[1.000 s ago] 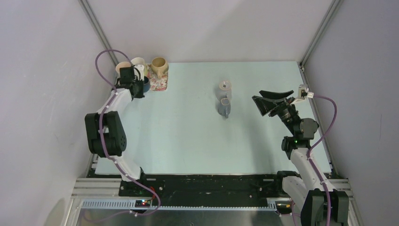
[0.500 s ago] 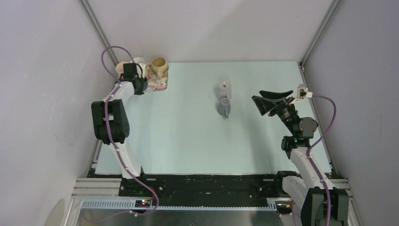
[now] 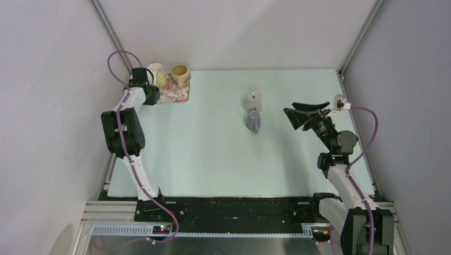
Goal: Turn the mug right side up
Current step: Place the cup on the tray.
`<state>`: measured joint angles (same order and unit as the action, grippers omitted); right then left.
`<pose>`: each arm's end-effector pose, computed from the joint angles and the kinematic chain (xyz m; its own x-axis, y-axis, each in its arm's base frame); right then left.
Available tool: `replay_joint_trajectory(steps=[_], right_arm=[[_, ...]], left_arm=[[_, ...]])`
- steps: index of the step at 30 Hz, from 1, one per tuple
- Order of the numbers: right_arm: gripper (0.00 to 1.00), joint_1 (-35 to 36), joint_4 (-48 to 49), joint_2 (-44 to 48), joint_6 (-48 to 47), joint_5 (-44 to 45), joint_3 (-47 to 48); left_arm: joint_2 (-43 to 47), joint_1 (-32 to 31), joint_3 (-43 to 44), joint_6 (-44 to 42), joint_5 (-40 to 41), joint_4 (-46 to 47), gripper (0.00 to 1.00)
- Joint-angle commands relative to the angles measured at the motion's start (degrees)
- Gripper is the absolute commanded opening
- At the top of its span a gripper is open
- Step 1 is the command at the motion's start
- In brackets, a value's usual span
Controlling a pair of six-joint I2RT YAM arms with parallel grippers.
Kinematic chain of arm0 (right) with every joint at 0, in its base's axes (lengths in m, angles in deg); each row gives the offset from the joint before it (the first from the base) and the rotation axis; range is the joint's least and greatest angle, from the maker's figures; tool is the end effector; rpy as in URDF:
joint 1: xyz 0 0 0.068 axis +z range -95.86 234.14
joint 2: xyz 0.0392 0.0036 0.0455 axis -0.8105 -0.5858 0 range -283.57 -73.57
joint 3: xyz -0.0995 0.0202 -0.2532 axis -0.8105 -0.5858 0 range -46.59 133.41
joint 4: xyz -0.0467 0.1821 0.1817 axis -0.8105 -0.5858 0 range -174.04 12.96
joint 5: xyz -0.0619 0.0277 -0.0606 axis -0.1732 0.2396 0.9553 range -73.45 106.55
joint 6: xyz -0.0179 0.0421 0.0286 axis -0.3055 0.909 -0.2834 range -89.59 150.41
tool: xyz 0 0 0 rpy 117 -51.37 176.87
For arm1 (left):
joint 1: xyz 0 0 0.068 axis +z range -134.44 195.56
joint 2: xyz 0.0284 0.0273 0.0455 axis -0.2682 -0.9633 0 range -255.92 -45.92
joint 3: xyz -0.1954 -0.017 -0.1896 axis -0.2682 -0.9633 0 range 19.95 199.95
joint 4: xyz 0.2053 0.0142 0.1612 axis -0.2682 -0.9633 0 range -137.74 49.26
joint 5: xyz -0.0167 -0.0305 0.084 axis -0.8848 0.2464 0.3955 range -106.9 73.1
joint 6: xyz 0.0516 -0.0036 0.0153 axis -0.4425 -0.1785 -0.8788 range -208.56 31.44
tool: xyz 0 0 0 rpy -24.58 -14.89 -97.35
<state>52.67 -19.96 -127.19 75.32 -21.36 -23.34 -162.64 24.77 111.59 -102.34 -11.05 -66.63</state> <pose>0.1969 0.0168 0.2998 -0.0548 0.5586 -0.8276 -0.6915 0.5767 0.4351 0.4485 0.0765 0.2147 -0.7978 0.1106 -0.5927 -0.0335 0.9734 0.2268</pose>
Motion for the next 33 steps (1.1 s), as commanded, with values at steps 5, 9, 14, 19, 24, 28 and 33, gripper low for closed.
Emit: replay_joint_trajectory(steps=[5,9,14,19,24,28,33], right_arm=[[0.83,0.61,1.17,-0.56,-1.90,0.93,1.72],[0.83,0.49,1.09,0.02,-1.96,1.07,1.72],[0.82,0.47,1.10,0.01,-1.78,1.06,1.67],[0.82,0.45,1.11,0.29,-1.60,1.13,1.72],[0.82,0.42,0.98,0.65,-1.45,1.16,1.72],[0.82,0.06,0.58,1.28,-1.11,1.06,1.72],[0.82,-0.23,0.89,1.53,-0.90,1.04,1.72]], left_arm=[[-1.36,-0.02,6.22,0.53,-0.35,-0.15,0.00],[-1.80,0.10,7.32,0.80,-0.67,-0.99,0.00],[-0.14,0.07,4.88,1.35,-2.62,-1.40,0.00],[1.05,0.09,2.74,1.14,-3.14,-1.57,0.00],[1.45,0.19,2.13,0.70,-3.27,-1.82,0.00],[1.77,0.32,1.58,0.80,-3.82,-1.97,0.00],[2.64,0.49,-0.03,1.25,-4.95,-2.11,0.00]])
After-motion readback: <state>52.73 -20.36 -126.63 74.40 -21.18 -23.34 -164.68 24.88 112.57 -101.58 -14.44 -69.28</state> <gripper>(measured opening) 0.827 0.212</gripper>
